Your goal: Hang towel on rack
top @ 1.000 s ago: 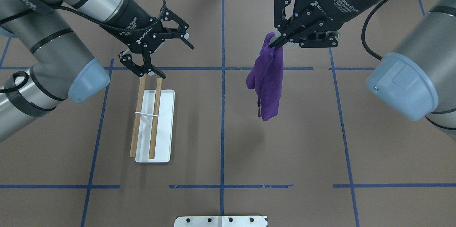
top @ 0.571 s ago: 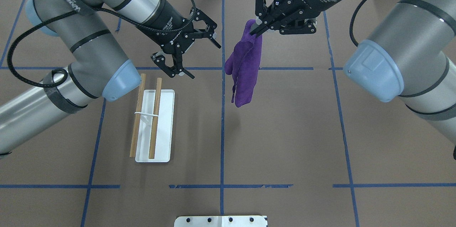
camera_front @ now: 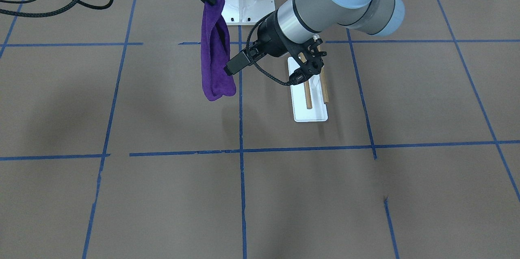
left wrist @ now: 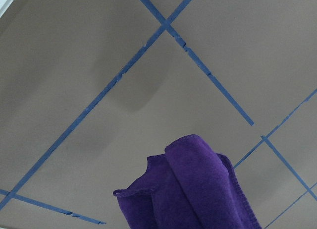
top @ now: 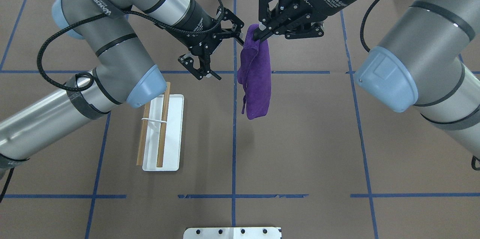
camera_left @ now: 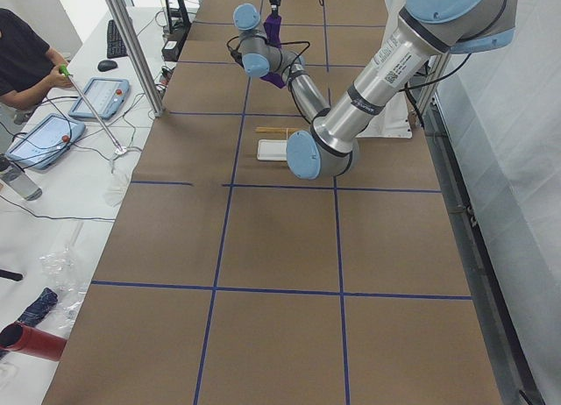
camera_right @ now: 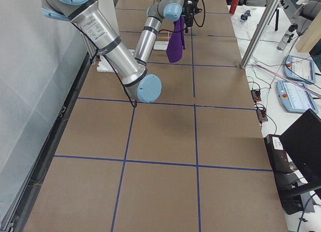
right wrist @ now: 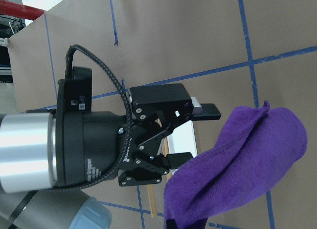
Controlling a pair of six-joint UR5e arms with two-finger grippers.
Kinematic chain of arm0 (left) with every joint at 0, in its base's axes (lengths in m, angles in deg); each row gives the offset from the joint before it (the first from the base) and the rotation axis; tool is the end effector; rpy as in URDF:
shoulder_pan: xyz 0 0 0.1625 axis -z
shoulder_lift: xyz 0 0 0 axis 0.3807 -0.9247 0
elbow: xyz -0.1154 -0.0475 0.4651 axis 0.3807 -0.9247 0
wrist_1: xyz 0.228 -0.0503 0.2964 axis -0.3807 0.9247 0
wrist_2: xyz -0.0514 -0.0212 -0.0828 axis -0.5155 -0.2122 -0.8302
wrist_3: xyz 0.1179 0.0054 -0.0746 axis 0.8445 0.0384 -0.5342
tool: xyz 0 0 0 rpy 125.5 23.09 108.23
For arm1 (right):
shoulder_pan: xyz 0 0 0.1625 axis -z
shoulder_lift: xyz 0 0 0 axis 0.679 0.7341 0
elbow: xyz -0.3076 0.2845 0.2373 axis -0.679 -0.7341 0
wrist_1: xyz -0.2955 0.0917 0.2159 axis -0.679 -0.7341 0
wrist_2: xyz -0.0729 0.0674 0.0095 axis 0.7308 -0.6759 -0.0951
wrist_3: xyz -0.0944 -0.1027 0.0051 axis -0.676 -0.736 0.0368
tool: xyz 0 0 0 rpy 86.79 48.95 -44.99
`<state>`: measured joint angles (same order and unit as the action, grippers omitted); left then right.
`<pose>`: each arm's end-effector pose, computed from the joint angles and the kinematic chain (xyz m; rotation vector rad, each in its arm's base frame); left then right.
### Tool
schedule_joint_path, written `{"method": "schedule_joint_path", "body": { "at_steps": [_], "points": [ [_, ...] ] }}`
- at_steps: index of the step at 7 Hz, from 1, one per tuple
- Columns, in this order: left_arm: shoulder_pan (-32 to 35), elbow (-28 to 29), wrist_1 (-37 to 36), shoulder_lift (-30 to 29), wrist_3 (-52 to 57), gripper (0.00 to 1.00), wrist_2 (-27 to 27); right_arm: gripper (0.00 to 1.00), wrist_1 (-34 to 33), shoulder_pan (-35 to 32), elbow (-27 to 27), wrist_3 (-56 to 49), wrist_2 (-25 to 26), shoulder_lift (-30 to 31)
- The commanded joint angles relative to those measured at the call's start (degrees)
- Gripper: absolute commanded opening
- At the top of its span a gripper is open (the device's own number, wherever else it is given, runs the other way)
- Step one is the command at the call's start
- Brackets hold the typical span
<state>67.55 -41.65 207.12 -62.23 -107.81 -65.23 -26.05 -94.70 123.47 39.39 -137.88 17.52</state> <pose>0.4805 -0.5239 0.1602 -0.6072 1.2882 -0.6020 -0.3320 -0.4668 0.1151 -0.0855 -1.3962 0.1275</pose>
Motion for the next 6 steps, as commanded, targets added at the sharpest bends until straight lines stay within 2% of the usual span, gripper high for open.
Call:
{"method": "schedule_joint_path", "body": {
  "at_steps": [1,3,4,6],
  "points": [
    [-1.0,2.5,4.9,-0.6,-4.5,0.96,2.6,0.0,0.1,0.4,0.2,0.0,0.0,-1.4],
    [-1.1,2.7,5.1,-0.2,-4.0,0.77,2.9,0.0,0.4,0.4,0.6,0.3,-0.1,-2.0],
    [-2.0,2.7,5.1,0.1,-4.0,0.62,3.6,0.0,0.5,0.3,1.4,0.5,-0.1,-2.0],
    [-2.5,2.6,5.1,0.2,-3.9,0.59,3.6,0.0,0.5,0.3,1.5,0.6,-0.1,-2.0]
  ]
}}
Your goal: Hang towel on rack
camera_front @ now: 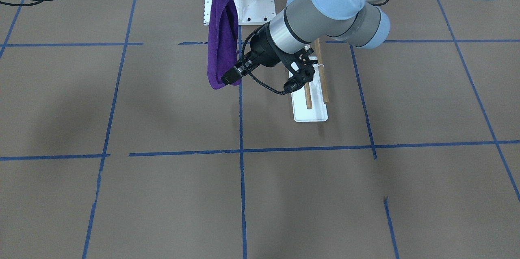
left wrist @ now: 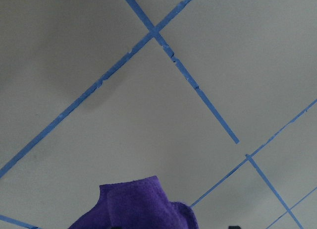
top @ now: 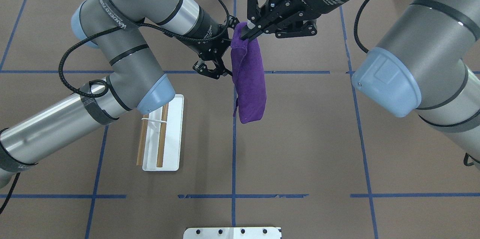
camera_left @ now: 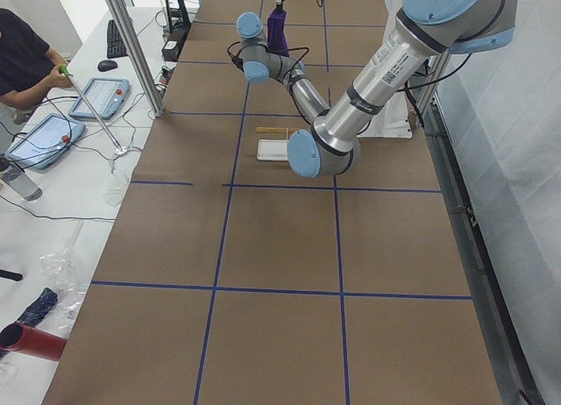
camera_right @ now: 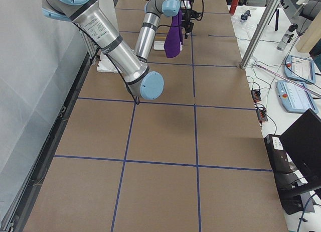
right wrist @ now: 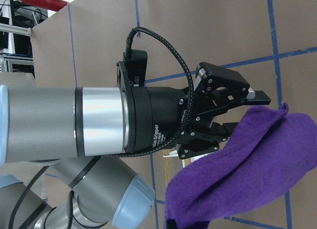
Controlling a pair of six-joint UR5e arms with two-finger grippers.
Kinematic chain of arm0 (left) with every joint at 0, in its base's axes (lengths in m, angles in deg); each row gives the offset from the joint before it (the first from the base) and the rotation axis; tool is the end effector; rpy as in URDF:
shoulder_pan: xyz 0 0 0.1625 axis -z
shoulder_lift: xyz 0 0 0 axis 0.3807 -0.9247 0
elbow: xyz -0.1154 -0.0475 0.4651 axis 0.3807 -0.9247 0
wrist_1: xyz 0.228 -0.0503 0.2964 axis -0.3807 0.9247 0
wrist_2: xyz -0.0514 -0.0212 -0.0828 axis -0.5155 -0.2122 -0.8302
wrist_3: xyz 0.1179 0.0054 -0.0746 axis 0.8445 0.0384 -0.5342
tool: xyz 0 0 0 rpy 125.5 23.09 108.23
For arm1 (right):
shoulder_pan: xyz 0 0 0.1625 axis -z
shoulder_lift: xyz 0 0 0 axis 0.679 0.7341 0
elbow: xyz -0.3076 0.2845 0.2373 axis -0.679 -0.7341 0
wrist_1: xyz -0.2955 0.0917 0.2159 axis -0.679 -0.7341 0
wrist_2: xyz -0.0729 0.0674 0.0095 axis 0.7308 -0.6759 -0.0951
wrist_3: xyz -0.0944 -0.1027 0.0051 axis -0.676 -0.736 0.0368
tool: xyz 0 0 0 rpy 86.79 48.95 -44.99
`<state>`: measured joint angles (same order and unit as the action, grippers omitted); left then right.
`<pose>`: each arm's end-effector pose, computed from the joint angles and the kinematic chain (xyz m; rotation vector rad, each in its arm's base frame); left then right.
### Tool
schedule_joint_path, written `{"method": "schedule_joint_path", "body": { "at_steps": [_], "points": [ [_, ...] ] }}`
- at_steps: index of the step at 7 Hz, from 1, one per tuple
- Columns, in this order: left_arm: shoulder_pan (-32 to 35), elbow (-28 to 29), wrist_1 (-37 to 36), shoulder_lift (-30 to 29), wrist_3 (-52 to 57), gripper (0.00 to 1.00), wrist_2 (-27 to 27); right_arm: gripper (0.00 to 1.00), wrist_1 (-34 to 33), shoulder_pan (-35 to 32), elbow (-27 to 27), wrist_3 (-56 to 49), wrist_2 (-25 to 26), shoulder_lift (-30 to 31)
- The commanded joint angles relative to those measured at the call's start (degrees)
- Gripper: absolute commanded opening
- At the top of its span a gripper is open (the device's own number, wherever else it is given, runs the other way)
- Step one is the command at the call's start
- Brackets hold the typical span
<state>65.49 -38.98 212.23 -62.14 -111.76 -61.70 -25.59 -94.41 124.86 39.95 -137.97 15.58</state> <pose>0.5056 -0.5206 0.1694 -0.6147 1.3083 -0.6469 -0.3266 -0.4551 0.0894 -0.0570 -1.4392 0.0925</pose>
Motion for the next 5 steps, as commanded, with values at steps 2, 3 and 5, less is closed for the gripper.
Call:
{"method": "schedule_joint_path", "body": {
  "at_steps": [2,3,5],
  "points": [
    [-0.5,-0.3,-0.2,0.3,-0.1,0.43,0.2,0.0,0.1,-0.5,0.1,0.2,0.1,-0.1],
    [-0.5,-0.6,-0.1,0.3,-0.1,0.06,0.9,0.0,0.0,-0.6,0.2,0.2,0.0,-0.1],
    [-0.4,-2.6,0.1,1.4,0.1,0.0,0.9,0.0,0.0,-1.6,0.3,0.2,-0.4,0.1]
  ]
}}
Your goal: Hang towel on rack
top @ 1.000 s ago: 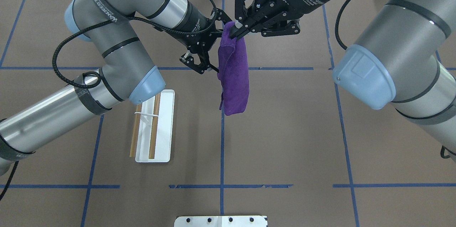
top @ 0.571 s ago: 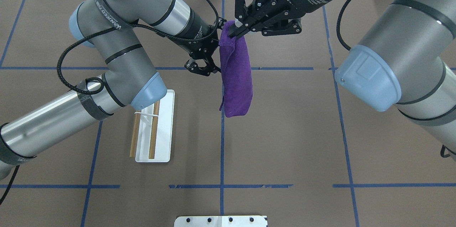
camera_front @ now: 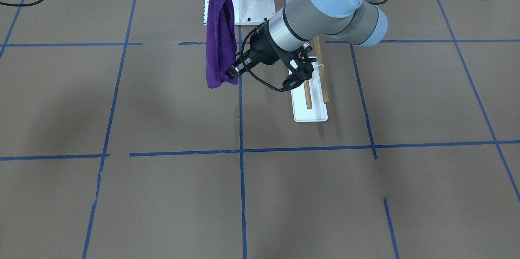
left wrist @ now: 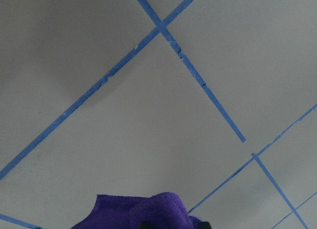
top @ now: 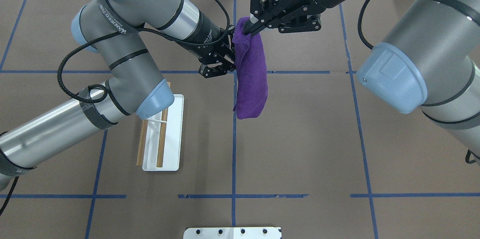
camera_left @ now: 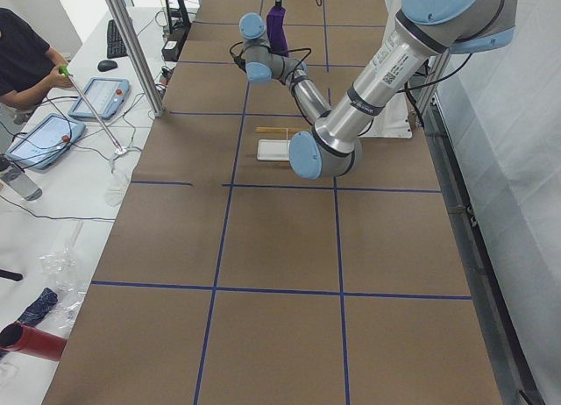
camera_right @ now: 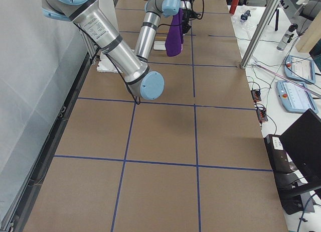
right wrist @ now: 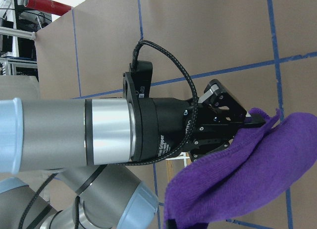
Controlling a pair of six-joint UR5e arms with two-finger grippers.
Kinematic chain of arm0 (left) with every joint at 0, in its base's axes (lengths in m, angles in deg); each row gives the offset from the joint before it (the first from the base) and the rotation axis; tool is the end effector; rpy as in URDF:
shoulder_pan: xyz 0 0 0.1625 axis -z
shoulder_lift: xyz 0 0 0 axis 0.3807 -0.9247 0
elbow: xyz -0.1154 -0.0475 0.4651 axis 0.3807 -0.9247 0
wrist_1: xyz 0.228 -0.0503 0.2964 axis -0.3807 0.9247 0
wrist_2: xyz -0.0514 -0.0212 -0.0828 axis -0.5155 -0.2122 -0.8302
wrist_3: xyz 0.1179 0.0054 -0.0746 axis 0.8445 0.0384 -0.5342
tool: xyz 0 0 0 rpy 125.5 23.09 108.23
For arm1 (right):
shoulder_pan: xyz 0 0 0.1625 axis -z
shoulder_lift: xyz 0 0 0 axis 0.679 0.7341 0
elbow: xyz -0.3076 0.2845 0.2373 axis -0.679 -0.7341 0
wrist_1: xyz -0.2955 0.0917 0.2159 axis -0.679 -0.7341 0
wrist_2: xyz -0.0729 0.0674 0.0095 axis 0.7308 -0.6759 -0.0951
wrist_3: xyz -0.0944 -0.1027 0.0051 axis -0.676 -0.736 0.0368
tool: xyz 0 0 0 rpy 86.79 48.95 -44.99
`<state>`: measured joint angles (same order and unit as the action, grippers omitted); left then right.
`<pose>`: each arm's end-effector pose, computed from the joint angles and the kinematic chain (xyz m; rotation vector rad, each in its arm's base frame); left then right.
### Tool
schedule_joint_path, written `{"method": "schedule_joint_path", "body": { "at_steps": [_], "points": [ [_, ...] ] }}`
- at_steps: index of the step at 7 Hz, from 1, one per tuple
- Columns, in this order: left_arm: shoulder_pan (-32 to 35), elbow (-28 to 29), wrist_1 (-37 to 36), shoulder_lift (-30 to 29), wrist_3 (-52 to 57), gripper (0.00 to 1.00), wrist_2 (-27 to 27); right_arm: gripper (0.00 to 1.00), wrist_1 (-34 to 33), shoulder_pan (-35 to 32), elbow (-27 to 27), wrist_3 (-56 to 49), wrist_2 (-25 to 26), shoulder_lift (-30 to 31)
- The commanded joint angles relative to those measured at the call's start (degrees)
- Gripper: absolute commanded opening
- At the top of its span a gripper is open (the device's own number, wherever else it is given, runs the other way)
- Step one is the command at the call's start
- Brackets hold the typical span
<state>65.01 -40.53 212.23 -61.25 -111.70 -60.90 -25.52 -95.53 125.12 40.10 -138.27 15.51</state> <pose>0.5035 -0.5122 0.1709 -0.6051 1.3191 -0.6419 -0.3164 -0.4590 0.0874 -0.0448 -1.4450 0.1029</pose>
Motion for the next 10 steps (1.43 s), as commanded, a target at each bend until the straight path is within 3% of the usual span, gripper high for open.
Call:
{"method": "schedule_joint_path", "body": {
  "at_steps": [1,2,3,6,8,10],
  "points": [
    [0.1,-1.0,0.1,0.5,0.1,0.0,0.1,0.0,0.0,-0.5,0.0,0.0,-0.2,0.6],
    [0.1,-1.1,0.1,0.5,0.1,0.0,0.1,0.61,-0.1,-0.5,0.2,0.1,-0.1,1.2],
    [0.2,-1.3,0.1,0.5,0.1,0.0,0.1,1.0,0.0,-0.4,3.1,-0.9,0.5,5.4],
    [0.6,-1.6,5.2,3.2,0.1,0.0,0.1,1.0,5.6,-1.3,5.8,-1.1,0.1,14.1],
    [0.6,-10.7,13.8,12.6,0.1,0.0,4.8,1.0,5.6,-2.8,5.6,-3.2,-0.1,17.4],
    [4.4,-13.1,13.8,18.3,3.8,0.0,4.6,1.0,5.6,-3.4,5.9,-7.4,0.3,23.1]
  ]
}}
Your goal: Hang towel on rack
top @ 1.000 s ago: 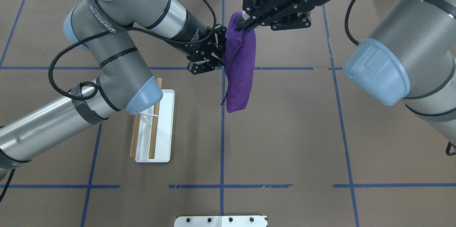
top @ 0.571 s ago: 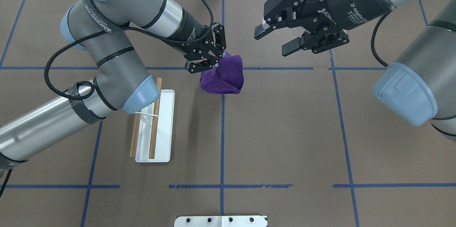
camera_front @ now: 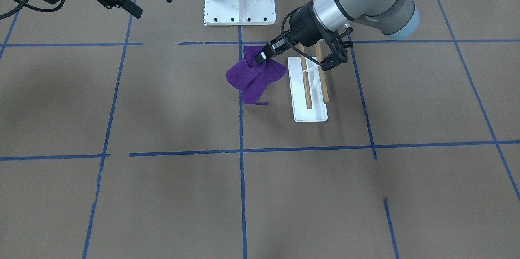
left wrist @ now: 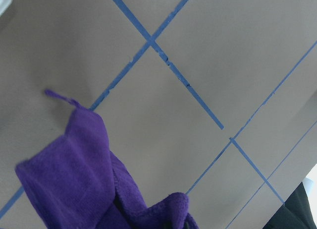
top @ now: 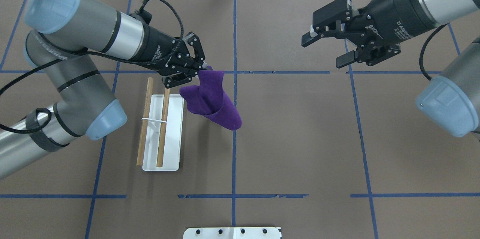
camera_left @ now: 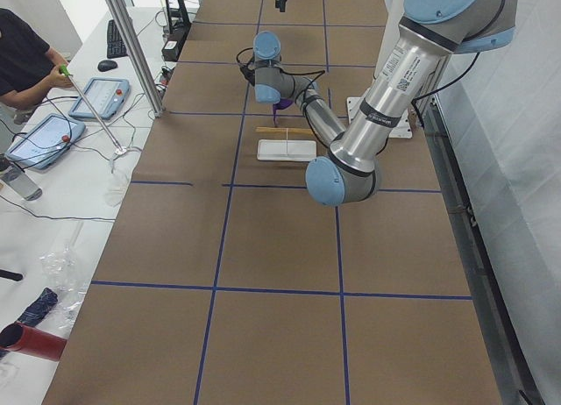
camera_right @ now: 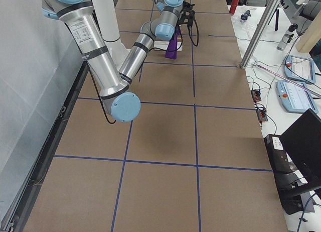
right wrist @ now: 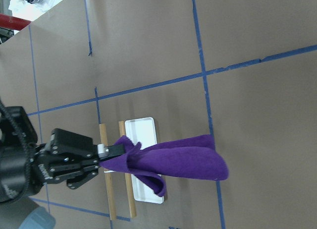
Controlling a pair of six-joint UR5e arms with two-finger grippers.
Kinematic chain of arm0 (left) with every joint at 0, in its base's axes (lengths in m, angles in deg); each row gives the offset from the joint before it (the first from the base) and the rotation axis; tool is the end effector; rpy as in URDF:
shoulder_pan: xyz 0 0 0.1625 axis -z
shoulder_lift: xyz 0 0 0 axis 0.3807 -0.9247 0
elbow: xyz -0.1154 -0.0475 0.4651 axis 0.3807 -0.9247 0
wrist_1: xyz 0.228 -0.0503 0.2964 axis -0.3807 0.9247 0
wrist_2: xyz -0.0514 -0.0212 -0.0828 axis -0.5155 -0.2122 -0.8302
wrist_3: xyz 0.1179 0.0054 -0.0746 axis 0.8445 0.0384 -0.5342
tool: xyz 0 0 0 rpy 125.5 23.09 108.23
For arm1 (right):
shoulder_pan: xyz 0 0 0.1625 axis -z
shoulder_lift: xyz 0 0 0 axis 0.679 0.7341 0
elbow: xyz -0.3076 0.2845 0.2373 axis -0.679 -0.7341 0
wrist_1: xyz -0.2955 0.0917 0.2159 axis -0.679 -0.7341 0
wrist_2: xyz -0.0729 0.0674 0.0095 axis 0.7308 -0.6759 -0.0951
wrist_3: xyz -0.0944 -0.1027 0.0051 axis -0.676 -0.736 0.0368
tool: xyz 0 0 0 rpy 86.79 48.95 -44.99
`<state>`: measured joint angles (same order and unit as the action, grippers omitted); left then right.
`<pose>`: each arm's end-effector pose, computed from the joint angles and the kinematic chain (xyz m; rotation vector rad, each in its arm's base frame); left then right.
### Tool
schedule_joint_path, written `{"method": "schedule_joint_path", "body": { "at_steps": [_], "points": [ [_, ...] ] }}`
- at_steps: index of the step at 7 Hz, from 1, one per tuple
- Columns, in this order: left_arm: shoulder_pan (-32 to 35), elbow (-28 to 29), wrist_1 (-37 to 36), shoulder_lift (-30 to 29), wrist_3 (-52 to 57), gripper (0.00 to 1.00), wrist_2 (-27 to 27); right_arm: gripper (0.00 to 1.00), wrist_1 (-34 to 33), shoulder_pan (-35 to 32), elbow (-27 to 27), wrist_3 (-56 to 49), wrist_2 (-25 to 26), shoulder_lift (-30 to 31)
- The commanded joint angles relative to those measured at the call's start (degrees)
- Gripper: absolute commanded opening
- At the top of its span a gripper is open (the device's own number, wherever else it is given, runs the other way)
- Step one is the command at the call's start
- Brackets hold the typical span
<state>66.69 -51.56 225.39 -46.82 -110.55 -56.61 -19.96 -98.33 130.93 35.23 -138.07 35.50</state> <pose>0.4203 -0.4713 0.2437 -0.4659 1.4990 -0.5954 -0.2668 -0.4354 0.2374 -0.0433 -1.3513 0.1610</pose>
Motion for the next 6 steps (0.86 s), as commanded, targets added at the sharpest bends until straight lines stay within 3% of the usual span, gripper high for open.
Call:
{"method": "schedule_joint_path", "body": {
  "at_steps": [1,4,6],
  "points": [
    [3.8,-5.4,0.7,9.6,7.9,0.0,0.3,1.0,0.0,-1.0,0.1,-3.6,0.0,4.2],
    [4.4,-7.5,0.8,17.8,17.2,0.0,0.3,1.0,0.0,-1.0,0.2,-3.7,0.1,4.4],
    [4.5,-7.4,0.8,19.2,18.5,0.0,0.3,1.0,0.0,-1.2,0.2,-3.7,-0.1,4.3]
  ]
}}
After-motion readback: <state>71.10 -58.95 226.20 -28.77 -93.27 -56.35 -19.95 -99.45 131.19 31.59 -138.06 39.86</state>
